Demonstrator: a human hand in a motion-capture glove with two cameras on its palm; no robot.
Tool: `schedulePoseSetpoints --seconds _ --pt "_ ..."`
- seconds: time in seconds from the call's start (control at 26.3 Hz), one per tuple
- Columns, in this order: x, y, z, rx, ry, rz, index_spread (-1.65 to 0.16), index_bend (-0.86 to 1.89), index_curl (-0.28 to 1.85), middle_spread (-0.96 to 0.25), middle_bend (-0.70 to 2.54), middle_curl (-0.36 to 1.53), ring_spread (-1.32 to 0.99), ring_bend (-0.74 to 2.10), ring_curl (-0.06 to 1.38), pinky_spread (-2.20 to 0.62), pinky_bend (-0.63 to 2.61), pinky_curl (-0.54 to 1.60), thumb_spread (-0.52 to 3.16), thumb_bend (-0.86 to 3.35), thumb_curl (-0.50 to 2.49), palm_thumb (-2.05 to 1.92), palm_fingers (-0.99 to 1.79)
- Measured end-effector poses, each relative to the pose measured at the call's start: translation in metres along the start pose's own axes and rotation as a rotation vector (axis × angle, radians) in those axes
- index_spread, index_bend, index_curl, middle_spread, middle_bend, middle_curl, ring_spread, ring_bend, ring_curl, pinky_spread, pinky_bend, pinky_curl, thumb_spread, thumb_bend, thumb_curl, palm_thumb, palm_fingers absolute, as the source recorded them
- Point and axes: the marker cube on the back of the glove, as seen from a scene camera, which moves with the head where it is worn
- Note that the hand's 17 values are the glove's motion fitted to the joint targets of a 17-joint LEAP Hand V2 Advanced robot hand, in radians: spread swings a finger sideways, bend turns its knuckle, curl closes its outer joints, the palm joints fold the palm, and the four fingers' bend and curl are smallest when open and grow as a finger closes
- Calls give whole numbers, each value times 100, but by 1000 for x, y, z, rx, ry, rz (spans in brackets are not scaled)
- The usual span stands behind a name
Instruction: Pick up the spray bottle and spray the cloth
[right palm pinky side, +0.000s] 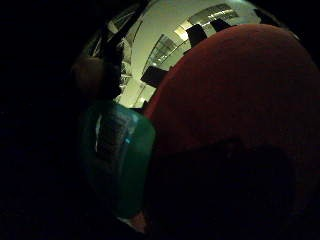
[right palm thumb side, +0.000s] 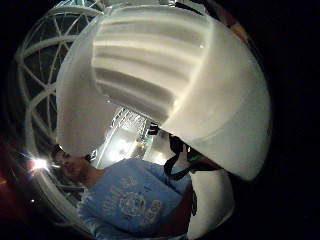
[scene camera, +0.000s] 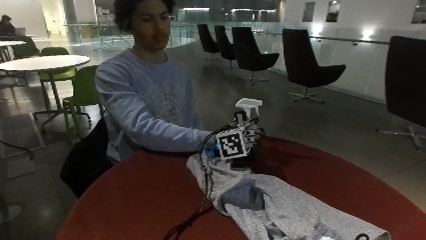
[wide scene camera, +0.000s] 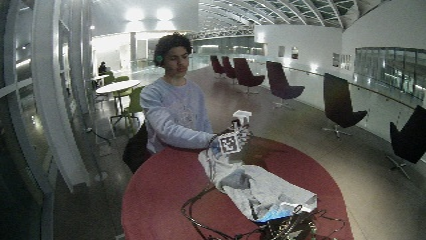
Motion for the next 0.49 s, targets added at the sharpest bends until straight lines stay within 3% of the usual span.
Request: schedulePoseSetpoints --seconds 0.27,0.49 --pt "1 25 -10 -114 54 33 -31 12 33 -6 28 45 -8 48 41 10 17 36 106 -2 44 73 80" --pt "-25 45 -42 21 30 77 -32 7 29 -2 22 43 -4 40 39 14 25 37 102 -4 42 71 59"
